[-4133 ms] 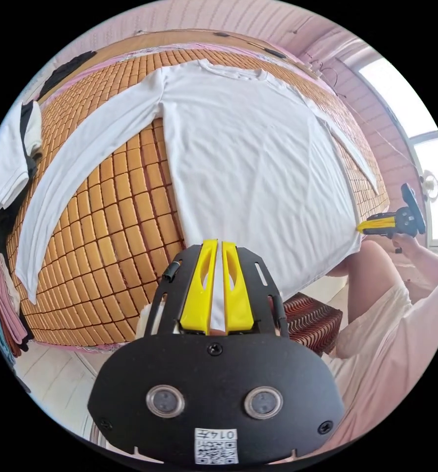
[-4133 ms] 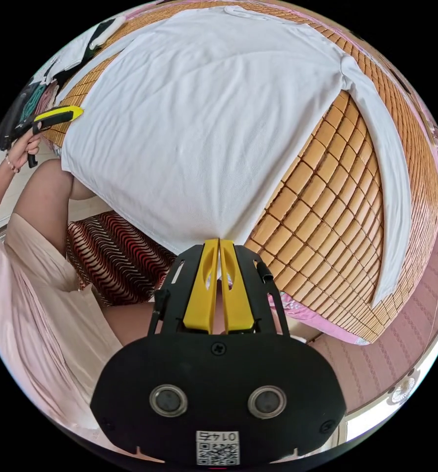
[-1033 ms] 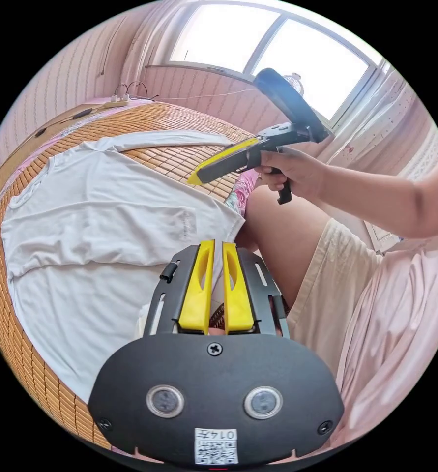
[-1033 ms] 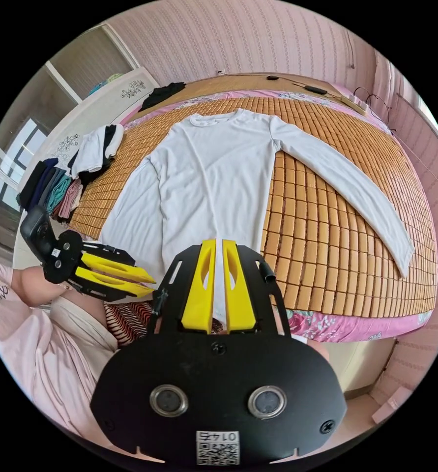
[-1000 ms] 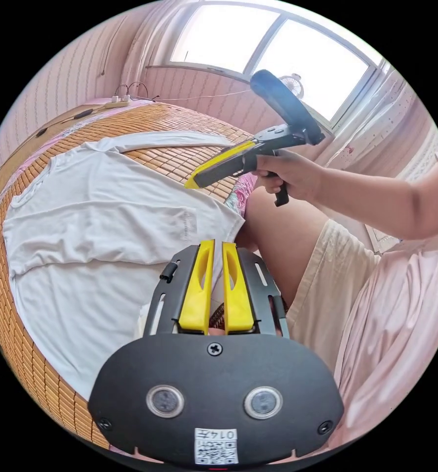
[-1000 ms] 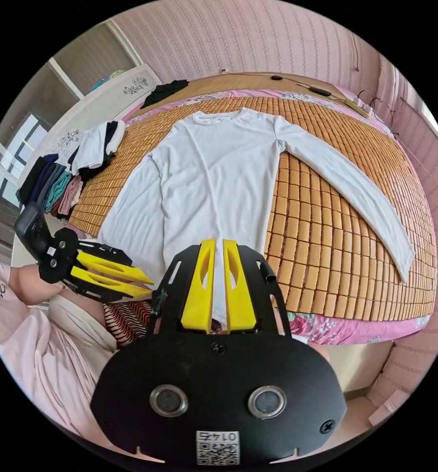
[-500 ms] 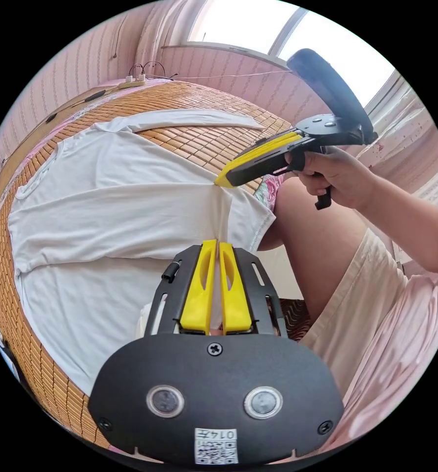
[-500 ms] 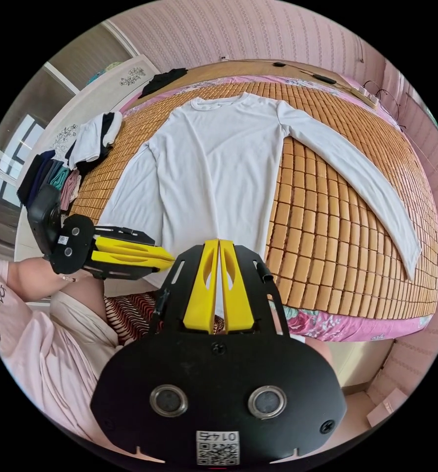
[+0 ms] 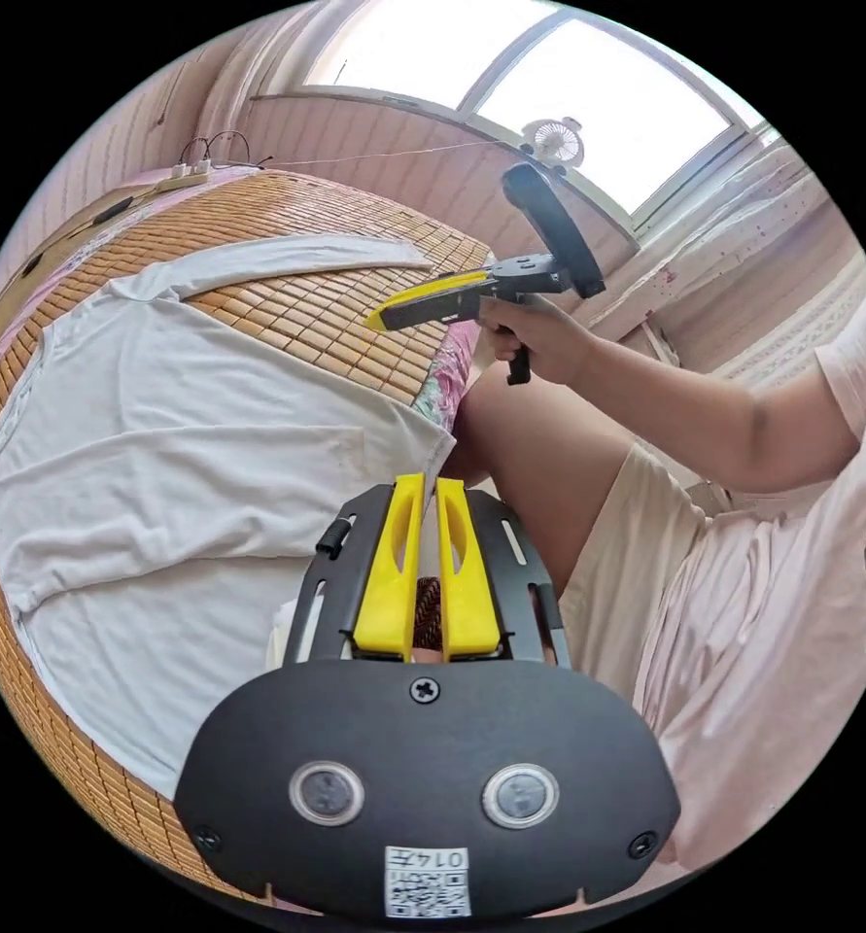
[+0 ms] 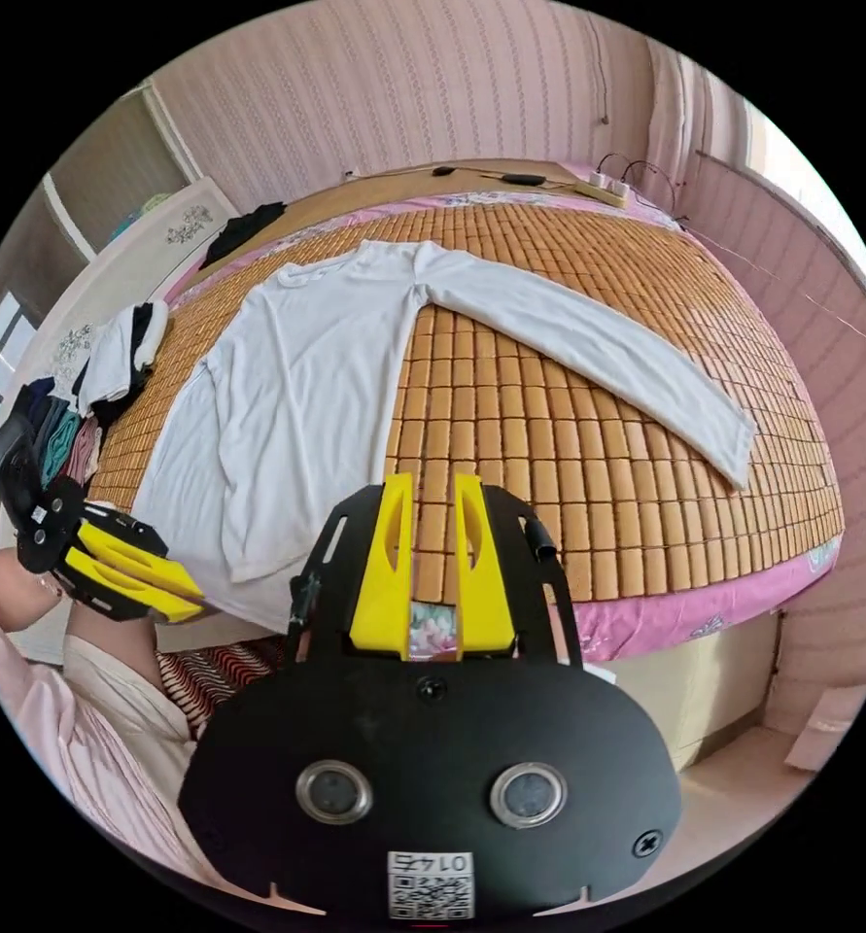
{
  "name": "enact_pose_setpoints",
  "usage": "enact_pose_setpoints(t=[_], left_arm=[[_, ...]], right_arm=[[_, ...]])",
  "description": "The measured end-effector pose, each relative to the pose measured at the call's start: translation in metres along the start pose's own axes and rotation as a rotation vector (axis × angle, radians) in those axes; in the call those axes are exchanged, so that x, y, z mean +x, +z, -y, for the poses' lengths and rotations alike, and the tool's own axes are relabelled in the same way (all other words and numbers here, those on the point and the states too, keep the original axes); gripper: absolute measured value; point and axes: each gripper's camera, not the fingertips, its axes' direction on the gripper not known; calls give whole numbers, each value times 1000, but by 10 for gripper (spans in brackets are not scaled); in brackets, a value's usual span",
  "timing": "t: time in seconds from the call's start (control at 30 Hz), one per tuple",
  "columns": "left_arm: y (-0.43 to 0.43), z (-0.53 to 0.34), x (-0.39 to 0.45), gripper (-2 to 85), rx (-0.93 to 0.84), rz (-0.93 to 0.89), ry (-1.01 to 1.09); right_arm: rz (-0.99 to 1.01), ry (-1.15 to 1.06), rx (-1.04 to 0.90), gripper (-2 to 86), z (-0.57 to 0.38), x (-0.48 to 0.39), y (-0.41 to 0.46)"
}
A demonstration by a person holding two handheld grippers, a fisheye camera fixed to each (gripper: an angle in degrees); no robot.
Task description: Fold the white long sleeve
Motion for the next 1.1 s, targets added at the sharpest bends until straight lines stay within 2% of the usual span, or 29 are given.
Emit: enact_pose_setpoints(t=[0.2,0.4,0.63,0.8,1.0,1.1], left_arm=[[5,93,-23,8,23,192,130],[31,201,-51,16,91,262,173],[103,309,-50,17,58,306,236],[175,381,-41,21,-55,323,223],[229,417,-22,42,-173,429,273],[235,424,-11,43,-171,492,262]], right_arm=[[-266,364,175,82,-5,112,-2],[-320,572,227,87,-38,174,8],[-285,594,170,71,-46,196,19],[-202,627,188,43,-62,214,15],[-165,639,204,21,-72,225,13],[-137,654,215,15,-77,231,11]])
